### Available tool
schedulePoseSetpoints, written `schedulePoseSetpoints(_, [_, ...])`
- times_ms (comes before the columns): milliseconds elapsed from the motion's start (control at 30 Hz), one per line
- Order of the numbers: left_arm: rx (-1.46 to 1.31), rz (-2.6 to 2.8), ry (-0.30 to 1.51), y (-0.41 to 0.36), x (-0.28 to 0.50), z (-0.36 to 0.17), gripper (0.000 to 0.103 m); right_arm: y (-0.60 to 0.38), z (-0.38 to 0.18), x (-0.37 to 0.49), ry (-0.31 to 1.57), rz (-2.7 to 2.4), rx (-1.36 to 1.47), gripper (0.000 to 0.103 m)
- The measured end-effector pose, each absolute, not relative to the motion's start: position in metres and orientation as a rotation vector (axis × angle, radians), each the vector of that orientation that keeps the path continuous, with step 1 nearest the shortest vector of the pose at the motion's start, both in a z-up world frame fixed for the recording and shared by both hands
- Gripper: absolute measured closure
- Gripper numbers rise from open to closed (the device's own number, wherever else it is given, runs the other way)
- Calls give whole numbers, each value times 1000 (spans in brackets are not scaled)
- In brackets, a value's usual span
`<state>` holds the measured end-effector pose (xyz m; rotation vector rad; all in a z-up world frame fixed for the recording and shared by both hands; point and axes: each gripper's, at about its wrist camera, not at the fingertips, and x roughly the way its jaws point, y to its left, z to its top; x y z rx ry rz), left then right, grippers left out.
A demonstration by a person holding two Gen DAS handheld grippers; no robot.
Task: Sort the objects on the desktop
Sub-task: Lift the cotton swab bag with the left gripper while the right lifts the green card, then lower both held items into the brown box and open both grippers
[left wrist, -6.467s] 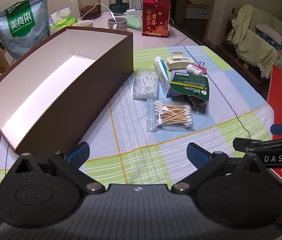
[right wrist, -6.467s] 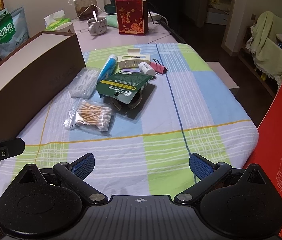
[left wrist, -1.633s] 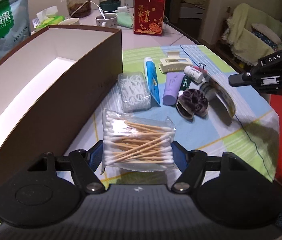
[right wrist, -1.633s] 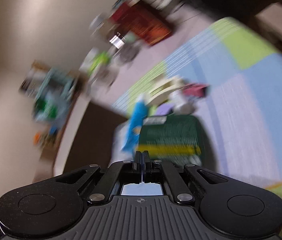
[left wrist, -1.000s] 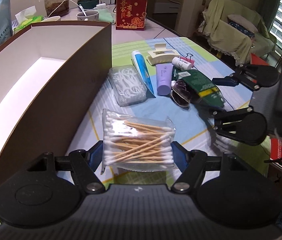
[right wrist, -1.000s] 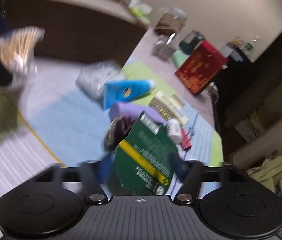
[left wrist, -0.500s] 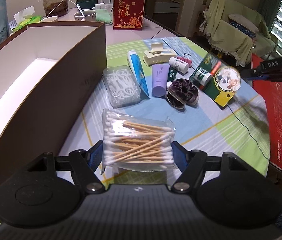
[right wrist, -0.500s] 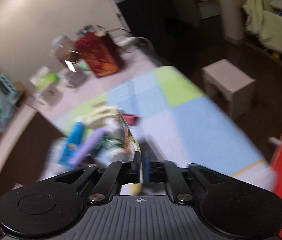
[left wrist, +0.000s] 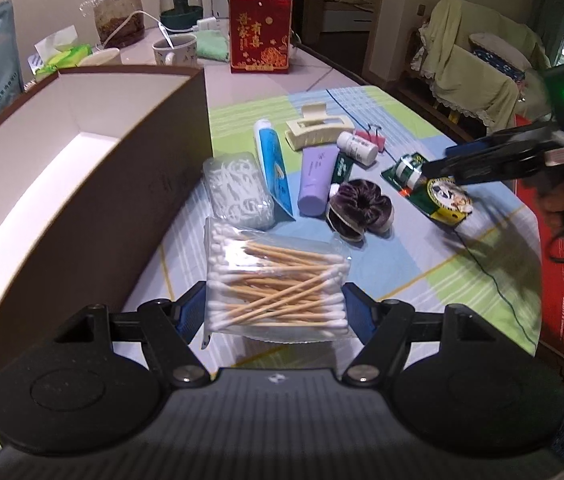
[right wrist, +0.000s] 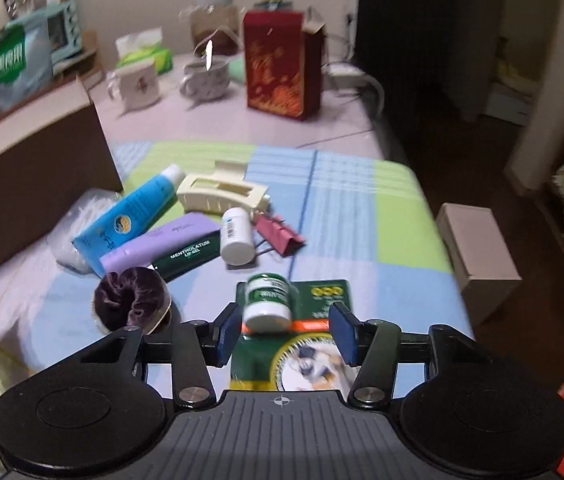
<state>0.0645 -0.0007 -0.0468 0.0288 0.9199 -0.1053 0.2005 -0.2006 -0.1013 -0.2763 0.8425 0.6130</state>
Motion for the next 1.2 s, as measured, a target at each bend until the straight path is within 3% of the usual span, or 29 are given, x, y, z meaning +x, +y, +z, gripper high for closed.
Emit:
schedulePoseSetpoints(100, [33,-88,904,0,63,-39,35,-189,-114,210,860,626,-311,51])
schedulePoseSetpoints(133, [34,-83,899,1,62,-36,35,-186,-119,213,865,631,-323,58])
schedulePoseSetpoints(167, [34,-78,897,2,61,-34,35,-182,-123,217,871,635,-335,71])
schedulePoseSetpoints(467, [43,-62,862,21,50,-13,35,-184,-123,206,922,640,-338,71])
schedulePoseSetpoints(700, [84,-48,815,58,41,16,35,-178,-50,188,857,770,-140,71])
schedulePoseSetpoints(1000, [181,47,790,135,39,45,35,-73,29,165,708,1083,-81,71])
schedulePoseSetpoints(1200, [228,88,812,178,51,44,35,7,22,167,700,1169,-172,71])
